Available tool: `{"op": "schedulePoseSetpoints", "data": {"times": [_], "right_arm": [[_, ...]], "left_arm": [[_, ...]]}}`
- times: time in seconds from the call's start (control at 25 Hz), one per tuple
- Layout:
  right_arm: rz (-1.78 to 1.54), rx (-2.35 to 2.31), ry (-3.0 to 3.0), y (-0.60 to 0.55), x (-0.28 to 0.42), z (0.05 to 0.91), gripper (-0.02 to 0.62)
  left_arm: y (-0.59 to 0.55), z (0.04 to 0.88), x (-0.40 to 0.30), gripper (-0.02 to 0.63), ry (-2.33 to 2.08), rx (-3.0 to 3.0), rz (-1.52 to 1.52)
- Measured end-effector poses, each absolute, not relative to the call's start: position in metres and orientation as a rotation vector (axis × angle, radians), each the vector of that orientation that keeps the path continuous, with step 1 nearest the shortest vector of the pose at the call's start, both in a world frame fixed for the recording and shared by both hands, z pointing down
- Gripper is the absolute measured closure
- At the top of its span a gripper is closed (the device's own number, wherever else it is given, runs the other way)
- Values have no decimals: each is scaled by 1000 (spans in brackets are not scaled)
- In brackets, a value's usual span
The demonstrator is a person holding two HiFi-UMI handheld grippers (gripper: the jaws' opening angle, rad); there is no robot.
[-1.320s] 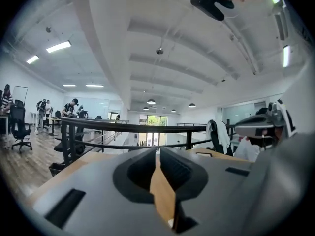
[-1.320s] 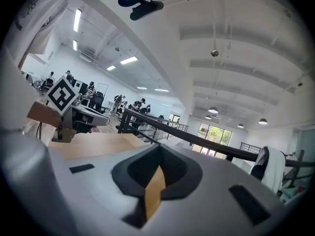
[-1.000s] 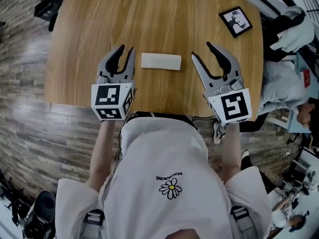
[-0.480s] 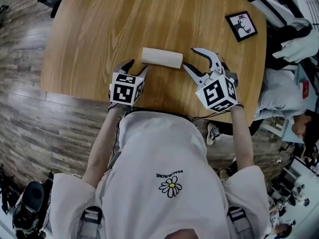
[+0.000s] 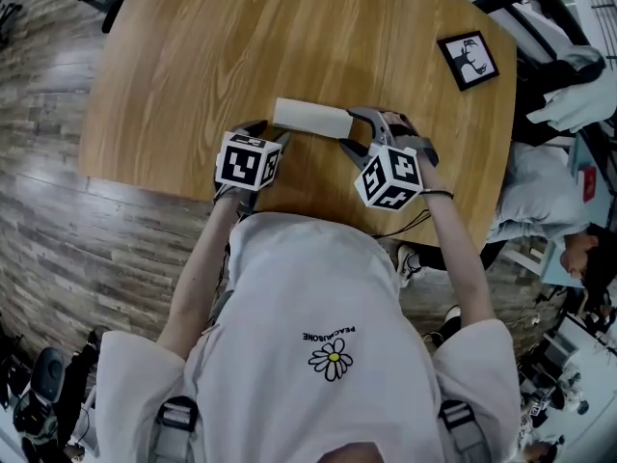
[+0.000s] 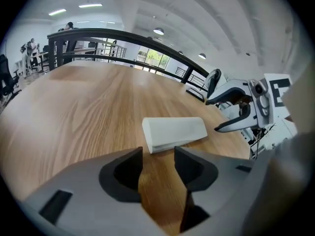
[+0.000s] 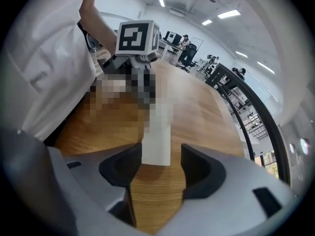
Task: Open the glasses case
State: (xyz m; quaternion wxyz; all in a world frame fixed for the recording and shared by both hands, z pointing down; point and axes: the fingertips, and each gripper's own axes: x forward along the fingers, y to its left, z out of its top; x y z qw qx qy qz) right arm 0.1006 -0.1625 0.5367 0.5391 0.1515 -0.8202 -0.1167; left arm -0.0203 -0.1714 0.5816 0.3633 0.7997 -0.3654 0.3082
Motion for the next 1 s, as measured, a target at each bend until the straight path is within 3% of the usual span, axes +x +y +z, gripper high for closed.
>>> {"op": "schedulePoseSetpoints", "data": {"times": [1.0], "right_arm": [[-192,376,-1928,-160,100,580,345]], "left_arm": [[-175,584,-21,486,-888,2105,879]]}}
